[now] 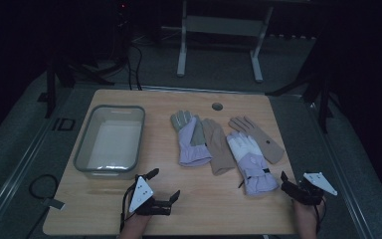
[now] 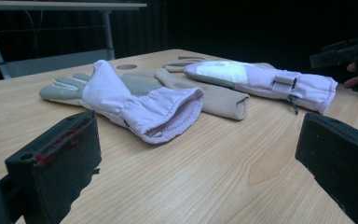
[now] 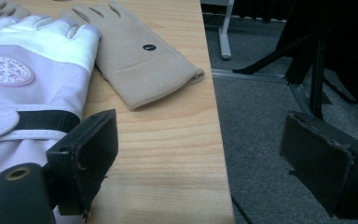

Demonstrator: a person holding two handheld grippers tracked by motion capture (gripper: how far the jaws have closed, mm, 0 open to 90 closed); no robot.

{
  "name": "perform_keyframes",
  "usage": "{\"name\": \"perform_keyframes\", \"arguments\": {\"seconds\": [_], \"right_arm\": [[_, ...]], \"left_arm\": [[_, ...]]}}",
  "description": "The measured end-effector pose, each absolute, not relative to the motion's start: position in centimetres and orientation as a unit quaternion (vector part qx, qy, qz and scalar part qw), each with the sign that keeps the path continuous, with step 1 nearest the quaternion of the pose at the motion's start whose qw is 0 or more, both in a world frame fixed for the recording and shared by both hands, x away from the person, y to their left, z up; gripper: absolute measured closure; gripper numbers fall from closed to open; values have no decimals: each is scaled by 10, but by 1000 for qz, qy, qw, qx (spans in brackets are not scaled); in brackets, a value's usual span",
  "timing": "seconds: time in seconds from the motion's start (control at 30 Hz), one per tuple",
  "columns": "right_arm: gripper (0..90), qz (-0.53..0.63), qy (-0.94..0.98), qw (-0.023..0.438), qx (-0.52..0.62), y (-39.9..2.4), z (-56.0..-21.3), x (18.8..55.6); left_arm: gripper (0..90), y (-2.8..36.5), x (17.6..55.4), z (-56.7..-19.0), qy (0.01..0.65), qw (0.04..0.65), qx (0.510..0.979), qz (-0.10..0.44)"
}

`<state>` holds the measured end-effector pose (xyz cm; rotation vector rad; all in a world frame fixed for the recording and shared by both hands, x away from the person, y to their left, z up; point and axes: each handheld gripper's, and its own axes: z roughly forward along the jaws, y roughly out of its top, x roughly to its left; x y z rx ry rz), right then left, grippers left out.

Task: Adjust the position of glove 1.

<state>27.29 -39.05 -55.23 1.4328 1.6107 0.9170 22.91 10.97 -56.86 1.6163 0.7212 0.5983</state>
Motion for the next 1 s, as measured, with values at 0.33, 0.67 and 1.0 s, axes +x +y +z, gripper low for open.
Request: {"name": "perform_keyframes", "arguments": {"seconds": [0.33, 0.67, 1.0], "right_arm": [[113, 354, 646, 349, 579, -392, -550, 271], [130, 385, 653, 294, 582, -401, -525, 270], [130, 418, 664, 286, 550, -396, -503, 274]], "left_arm": [[0, 109, 229, -569, 312, 594, 695, 259], [0, 110, 228, -569, 311, 595, 696, 257], [0, 110, 229, -569, 312, 597, 695, 252]]}}
